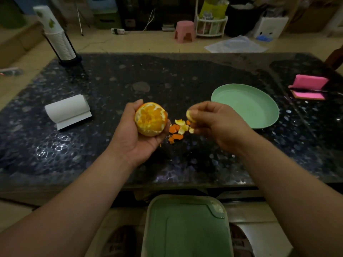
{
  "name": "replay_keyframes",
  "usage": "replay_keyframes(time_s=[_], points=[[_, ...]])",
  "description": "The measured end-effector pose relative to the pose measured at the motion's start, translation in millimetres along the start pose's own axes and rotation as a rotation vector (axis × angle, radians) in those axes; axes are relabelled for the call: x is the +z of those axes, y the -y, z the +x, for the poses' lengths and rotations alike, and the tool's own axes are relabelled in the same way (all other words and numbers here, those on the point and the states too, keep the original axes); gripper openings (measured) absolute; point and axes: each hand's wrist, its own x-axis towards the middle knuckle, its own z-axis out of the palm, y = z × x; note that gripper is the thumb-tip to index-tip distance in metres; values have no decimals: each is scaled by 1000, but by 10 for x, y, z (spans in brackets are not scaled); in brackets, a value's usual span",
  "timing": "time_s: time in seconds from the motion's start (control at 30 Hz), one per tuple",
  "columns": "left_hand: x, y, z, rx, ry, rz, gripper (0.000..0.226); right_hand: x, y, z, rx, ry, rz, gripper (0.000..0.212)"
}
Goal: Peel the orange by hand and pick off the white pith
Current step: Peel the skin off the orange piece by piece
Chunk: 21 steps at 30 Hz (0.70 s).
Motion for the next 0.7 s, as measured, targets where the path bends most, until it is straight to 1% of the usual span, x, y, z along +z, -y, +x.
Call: replay_keyframes(time_s=[0.03, 0.07, 0.1, 0.17, 0.23, 0.37, 0.47, 0.5, 0.6, 0.63, 0.7], points=[[1, 21, 5, -1, -6, 6, 46, 8, -81, 32, -48, -62, -248, 9], [2, 51, 14, -2, -12, 18, 45, 41, -164, 71, -101, -101, -444, 11], [4, 79, 24, -2, -16, 32, 43, 84, -232, 106, -140, -111, -574, 13], [5, 116, 34, 4, -18, 54, 39, 142, -288, 149, -164, -98, -682, 20], [3, 122, 31, 15, -12, 68, 33, 167, -220, 109, -173, -85, -696, 23], [-27, 97, 37, 39, 3, 127, 25, 219, -46, -133, -247, -25, -550, 12], [-12, 84, 48, 38, 31, 149, 22, 256, -1, -233, -253, 18, -537, 14], [3, 88, 37, 41, 34, 156, 24, 255, 1, -237, -251, 17, -533, 15], [26, 99, -15, 35, 64, 166, 45, 245, 14, -243, -245, 21, -535, 16], [35, 98, -41, 34, 76, 185, 46, 245, 19, -255, -247, 28, -536, 17], [64, 85, -100, 37, 76, 282, 39, 248, 27, -285, -266, 31, -524, 17]])
